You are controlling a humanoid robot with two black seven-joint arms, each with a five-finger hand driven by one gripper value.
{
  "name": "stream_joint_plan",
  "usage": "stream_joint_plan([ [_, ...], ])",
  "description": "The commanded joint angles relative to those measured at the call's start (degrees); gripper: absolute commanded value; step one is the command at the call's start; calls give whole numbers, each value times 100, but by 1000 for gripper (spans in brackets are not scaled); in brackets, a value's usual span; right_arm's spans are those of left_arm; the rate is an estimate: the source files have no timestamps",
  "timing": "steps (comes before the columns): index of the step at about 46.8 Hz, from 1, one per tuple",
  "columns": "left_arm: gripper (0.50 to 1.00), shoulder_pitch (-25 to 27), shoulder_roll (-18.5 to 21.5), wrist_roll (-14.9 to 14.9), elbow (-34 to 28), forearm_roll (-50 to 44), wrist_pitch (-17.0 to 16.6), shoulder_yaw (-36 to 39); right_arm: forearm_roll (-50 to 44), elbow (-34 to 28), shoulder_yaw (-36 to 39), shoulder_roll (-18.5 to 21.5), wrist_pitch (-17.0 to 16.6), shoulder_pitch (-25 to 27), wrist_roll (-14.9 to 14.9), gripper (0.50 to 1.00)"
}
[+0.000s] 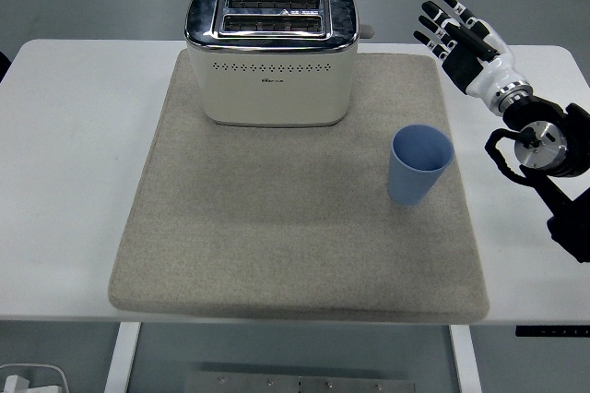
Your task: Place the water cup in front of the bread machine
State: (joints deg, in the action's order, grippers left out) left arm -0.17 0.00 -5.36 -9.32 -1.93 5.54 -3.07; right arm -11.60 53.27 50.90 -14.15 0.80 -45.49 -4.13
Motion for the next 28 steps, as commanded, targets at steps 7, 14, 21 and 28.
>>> stream_joint_plan([
  [7, 1000, -1, 0, 0, -17, 0, 43, 0, -17, -1, -10, 0, -10, -4, 0, 926],
  [14, 1000, 8, 0, 0, 44, 0, 17, 0, -9, -1, -1, -35, -107, 5, -9, 926],
  [21, 1000, 8, 0, 0, 53, -9, -1, 0, -8, 43, -9, -105, -308, 93, -9, 924],
  [28, 1000, 8, 0, 0, 53, -9, -1, 0, 0, 157, -1, -404, -607, 198, 0, 924],
])
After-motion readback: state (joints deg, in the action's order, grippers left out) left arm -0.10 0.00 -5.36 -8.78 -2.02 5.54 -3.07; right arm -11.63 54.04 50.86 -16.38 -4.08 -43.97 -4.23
